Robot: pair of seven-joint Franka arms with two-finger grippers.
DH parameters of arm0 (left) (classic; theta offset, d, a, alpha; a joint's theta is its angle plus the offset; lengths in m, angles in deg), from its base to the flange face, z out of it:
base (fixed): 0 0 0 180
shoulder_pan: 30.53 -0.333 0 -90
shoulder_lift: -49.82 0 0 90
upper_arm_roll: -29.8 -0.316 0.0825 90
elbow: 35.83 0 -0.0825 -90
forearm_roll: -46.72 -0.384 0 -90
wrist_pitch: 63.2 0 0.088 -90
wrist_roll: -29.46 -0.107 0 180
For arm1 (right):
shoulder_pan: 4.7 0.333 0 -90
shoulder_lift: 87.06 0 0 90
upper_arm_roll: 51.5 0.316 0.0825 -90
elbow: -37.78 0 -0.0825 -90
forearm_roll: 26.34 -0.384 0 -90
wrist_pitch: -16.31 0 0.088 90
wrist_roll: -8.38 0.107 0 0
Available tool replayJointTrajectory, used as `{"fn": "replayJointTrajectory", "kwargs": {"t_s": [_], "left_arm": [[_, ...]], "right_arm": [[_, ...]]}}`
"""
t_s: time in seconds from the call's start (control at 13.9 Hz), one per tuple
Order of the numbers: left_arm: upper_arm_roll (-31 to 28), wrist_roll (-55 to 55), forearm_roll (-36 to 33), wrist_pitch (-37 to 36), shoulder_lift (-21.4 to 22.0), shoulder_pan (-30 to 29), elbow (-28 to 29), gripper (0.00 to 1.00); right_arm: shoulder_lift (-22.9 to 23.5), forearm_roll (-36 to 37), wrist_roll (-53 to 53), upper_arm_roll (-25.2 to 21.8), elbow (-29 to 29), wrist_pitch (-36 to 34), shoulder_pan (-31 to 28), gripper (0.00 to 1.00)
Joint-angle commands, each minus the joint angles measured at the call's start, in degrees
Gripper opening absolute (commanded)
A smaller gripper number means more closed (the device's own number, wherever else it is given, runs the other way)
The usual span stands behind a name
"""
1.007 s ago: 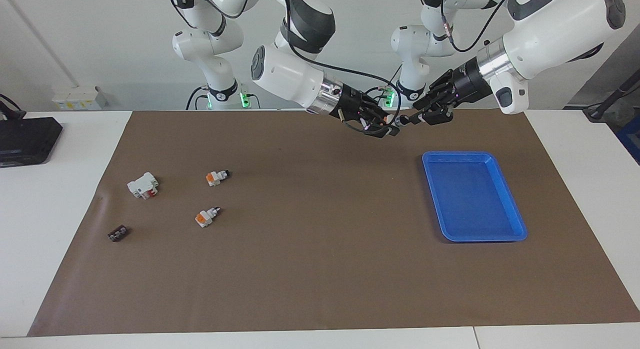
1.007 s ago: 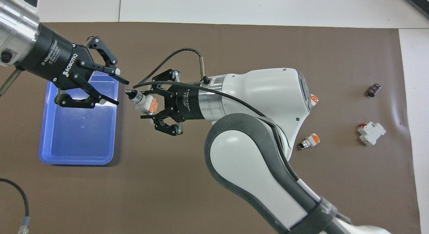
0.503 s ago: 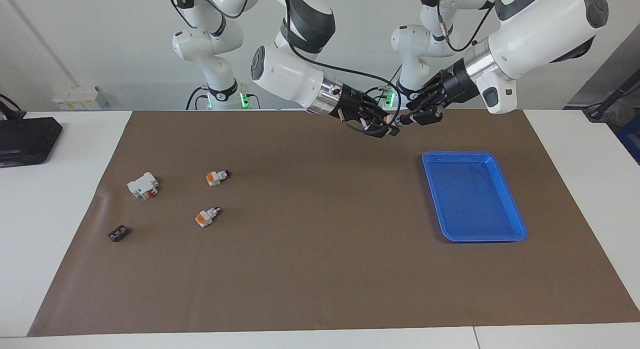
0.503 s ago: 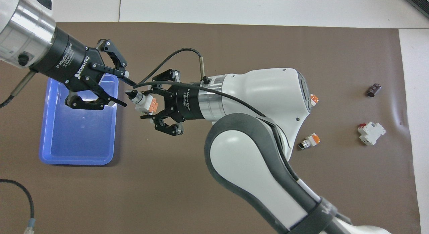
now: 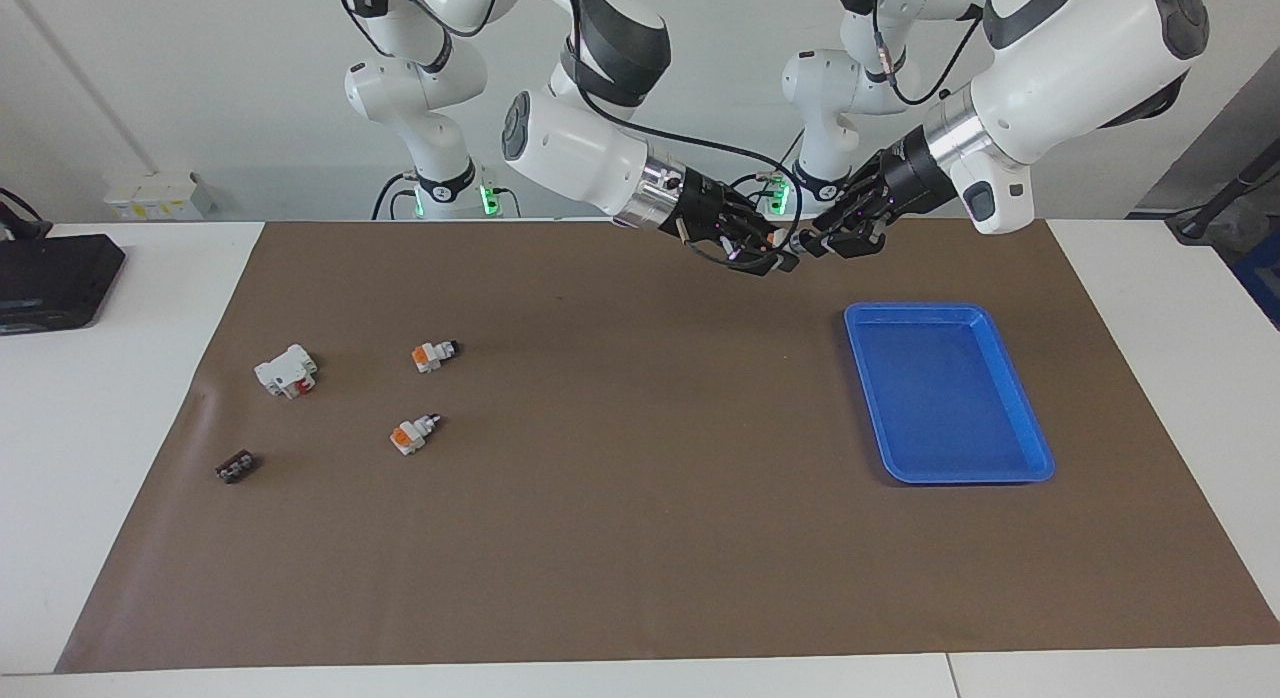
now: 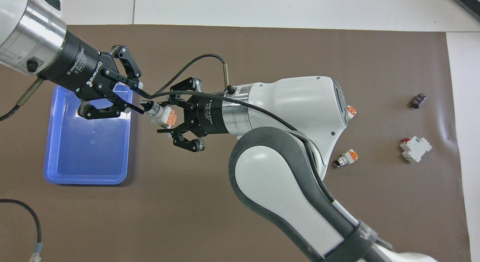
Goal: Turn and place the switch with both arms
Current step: 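Grasp the switch end with the left gripper from the right gripper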
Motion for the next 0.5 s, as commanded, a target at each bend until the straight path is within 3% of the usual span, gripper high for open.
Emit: {"fn": "replayJointTrajectory", "kwargs": {"t_s": [0.0,0.29,0.43], "left_arm": [[-0.38,0.71,-0.91,0.98,0.23,0.78,0.83,0.25],[-0.21,0.62,-0.82,0.81,0.23,0.86,0.83,0.02],[-0.21,0.53,-0.82,0.72,0.58,1.30,0.83,0.00]], "right_arm": [[-1.25,-1.26,0.69,0.20,1.24,0.16,-0.14,0.00],[-1.25,-1.26,0.69,0.20,1.15,0.16,-0.14,0.00],[-1.25,-1.26,0.69,0.20,1.24,0.16,-0.14,0.00]]}}
